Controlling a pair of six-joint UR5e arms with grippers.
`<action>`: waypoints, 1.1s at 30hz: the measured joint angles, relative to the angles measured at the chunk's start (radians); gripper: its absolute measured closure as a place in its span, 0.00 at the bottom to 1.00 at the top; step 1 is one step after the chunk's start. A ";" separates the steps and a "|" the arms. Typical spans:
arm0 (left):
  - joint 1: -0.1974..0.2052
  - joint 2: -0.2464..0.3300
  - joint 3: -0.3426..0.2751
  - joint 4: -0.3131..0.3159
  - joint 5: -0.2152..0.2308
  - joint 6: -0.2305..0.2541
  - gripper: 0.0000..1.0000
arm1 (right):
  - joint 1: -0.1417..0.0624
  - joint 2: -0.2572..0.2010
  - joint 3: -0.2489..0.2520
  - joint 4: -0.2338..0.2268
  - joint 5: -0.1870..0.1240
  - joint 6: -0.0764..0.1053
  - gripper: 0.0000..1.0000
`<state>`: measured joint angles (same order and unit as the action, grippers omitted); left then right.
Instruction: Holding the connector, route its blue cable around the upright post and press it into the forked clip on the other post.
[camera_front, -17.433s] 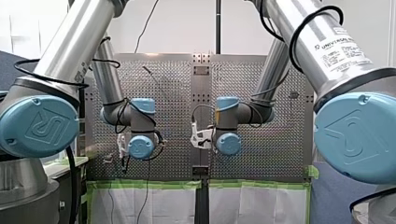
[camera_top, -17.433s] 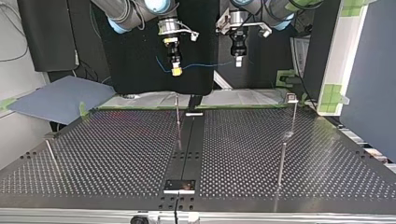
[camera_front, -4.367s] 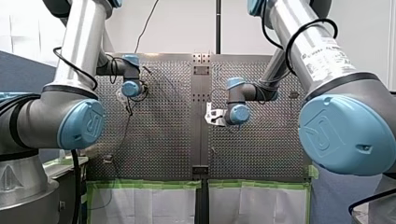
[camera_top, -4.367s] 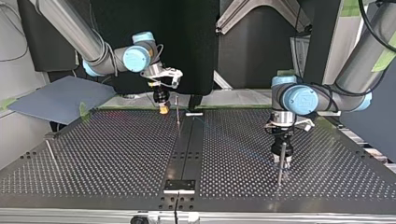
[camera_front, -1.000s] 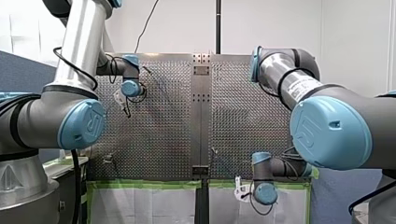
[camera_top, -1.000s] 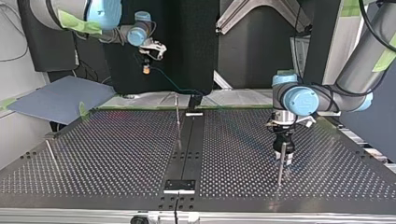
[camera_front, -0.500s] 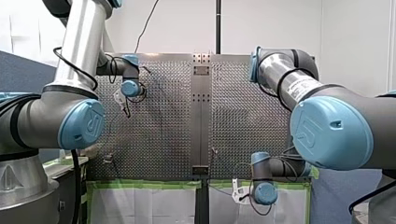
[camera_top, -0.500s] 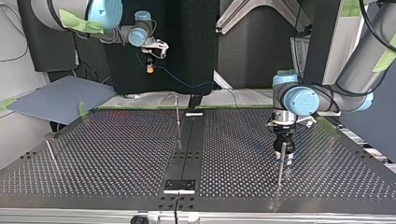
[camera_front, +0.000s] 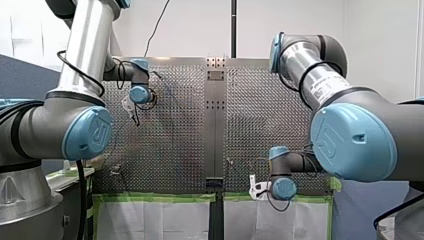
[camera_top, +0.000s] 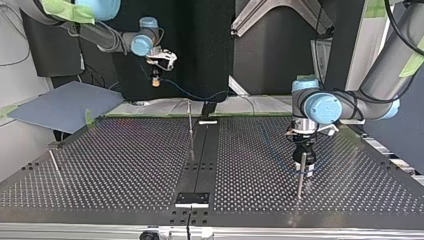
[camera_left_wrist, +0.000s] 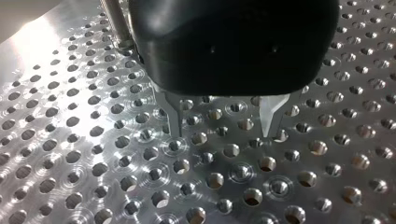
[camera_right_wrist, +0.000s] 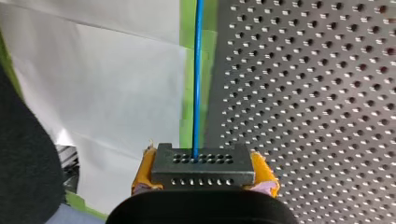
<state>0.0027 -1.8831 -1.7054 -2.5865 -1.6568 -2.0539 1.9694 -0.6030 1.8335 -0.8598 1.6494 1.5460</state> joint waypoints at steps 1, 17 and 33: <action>0.000 0.000 0.000 0.000 0.000 0.000 0.18 | 0.000 -0.008 0.000 0.005 -0.001 0.000 1.00; 0.000 0.000 0.000 -0.001 0.000 -0.001 0.18 | -0.003 -0.134 0.022 0.042 -0.026 0.006 1.00; -0.032 0.000 0.000 -0.040 -0.032 0.001 0.18 | -0.004 -0.267 0.027 0.017 -0.038 0.008 1.00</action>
<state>-0.0297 -1.8827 -1.7054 -2.6262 -1.6887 -2.0526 1.9659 -0.8698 1.8606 -0.8429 1.6111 1.5537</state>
